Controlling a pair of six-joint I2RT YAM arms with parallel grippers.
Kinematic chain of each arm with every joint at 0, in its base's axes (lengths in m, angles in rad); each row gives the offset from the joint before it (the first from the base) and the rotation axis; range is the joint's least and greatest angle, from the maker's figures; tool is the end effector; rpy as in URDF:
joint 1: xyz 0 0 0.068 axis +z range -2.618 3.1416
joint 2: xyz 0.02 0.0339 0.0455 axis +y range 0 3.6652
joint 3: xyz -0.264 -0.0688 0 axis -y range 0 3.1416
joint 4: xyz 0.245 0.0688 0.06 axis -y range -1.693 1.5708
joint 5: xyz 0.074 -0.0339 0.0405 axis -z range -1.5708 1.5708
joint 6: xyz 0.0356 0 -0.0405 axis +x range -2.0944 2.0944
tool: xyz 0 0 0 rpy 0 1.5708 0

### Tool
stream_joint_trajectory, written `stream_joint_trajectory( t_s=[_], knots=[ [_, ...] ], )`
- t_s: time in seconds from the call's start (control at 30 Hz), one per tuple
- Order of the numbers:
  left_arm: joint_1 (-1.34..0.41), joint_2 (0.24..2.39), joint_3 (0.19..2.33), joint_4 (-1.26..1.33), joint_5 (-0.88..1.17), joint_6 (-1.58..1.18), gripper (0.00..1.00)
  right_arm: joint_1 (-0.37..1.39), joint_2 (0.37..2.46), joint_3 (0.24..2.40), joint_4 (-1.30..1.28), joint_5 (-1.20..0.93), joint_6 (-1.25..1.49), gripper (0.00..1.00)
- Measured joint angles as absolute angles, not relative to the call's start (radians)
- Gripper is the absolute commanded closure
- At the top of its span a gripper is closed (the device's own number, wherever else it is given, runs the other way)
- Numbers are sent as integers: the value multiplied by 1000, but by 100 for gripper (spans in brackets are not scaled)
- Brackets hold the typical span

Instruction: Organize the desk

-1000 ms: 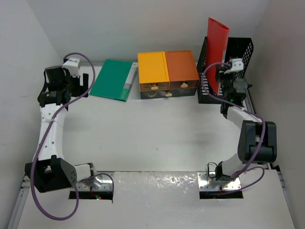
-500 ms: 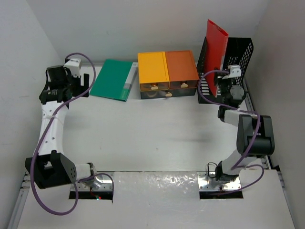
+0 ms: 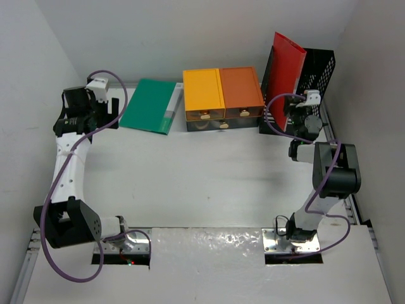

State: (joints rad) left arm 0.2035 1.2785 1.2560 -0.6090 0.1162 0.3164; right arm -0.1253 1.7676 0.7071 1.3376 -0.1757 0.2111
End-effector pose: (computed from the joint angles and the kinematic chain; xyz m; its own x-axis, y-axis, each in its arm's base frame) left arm 0.2736 0.0522 0.3562 -0.5834 0.1952 -0.7884 0.0762 0.9796 0.1861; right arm 0.3466 -0.0374 0.2178 0.2562 0.1757 -0.9505 -0.0997 0.9829 0.1548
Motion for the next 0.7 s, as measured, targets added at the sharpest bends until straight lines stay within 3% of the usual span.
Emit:
stream_joint_trajectory(
  t_s=[0.17,0.23,0.43,0.7],
  knots=[
    [204,1279,1256,-607,117,316,20,-126,1767,707,1338,-177,214,100],
    [204,1279,1256,-605,118,316,20,-126,1763,707,1333,-181,214,81],
    [204,1279,1256,-602,119,321,20,-126,1730,775,1180,-194,192,50],
    [204,1279,1256,-602,117,334,20,-129,1720,1026,830,-221,168,44]
  ],
)
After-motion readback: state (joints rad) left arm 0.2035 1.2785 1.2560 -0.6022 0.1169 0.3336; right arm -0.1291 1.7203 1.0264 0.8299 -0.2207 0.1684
